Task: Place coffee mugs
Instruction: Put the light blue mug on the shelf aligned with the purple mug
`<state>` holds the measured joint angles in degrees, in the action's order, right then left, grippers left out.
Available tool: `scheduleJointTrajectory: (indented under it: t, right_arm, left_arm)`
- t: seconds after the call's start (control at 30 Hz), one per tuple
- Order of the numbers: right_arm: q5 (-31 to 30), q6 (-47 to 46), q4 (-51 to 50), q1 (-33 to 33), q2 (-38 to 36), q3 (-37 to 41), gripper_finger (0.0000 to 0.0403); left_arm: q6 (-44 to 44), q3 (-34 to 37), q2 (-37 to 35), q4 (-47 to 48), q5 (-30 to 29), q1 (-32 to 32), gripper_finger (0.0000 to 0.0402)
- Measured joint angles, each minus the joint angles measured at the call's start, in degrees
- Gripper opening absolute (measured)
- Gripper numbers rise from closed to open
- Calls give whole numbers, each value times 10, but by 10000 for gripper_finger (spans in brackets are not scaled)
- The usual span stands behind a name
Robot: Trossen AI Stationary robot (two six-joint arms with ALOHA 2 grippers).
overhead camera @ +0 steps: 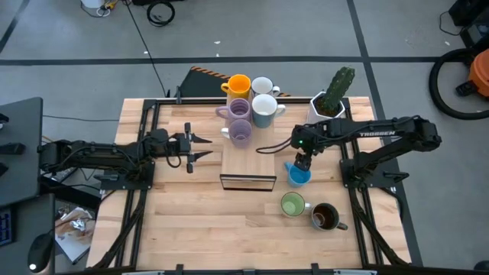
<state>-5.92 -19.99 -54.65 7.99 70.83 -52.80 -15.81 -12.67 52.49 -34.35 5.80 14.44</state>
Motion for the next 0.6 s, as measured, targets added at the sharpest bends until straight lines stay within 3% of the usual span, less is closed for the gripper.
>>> scheduleJointTrajectory:
  t: [0.6]
  right_arm:
    - [23,-113,-58,-20,0,0,271]
  left_arm:
    - [17,0,0,30,0,0,172]
